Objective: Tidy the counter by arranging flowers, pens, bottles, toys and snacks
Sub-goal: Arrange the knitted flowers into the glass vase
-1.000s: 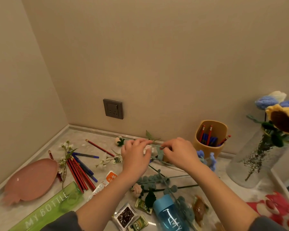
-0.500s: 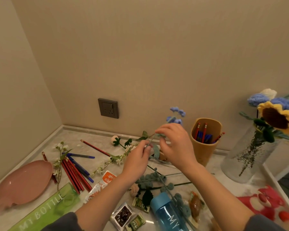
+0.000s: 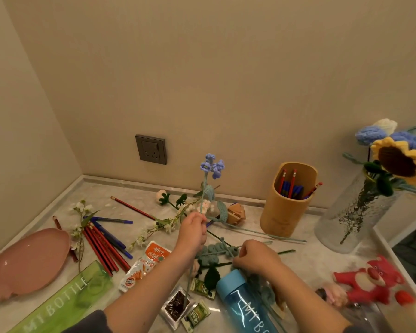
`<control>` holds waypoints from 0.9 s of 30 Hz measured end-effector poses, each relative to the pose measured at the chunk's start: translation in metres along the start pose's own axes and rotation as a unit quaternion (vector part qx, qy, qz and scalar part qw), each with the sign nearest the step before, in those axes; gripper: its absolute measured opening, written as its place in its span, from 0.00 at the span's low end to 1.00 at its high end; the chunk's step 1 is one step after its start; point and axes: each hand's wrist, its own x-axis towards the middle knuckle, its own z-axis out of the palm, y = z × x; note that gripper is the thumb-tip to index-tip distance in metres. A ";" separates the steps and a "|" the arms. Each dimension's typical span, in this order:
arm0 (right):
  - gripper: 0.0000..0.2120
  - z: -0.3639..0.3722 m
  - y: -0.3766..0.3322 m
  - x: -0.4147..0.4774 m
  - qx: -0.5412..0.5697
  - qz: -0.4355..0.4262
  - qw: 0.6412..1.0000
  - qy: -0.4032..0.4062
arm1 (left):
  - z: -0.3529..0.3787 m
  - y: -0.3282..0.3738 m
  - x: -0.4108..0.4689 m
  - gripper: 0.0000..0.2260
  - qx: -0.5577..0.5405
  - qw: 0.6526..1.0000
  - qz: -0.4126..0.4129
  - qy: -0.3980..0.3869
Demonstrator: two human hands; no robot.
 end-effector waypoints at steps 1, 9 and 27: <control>0.09 0.000 0.000 0.001 0.018 -0.004 1.000 -0.006 | -0.001 -0.001 -0.001 0.10 -0.009 1.000 -0.004 -0.006; 0.07 -0.032 -0.010 -0.007 0.245 -0.056 0.961 0.113 | 0.000 0.004 -0.006 0.13 -0.006 0.998 0.046 -0.046; 0.04 -0.116 -0.050 -0.073 0.547 -0.179 0.740 0.348 | 0.057 0.055 -0.033 0.14 0.045 0.981 0.153 -0.114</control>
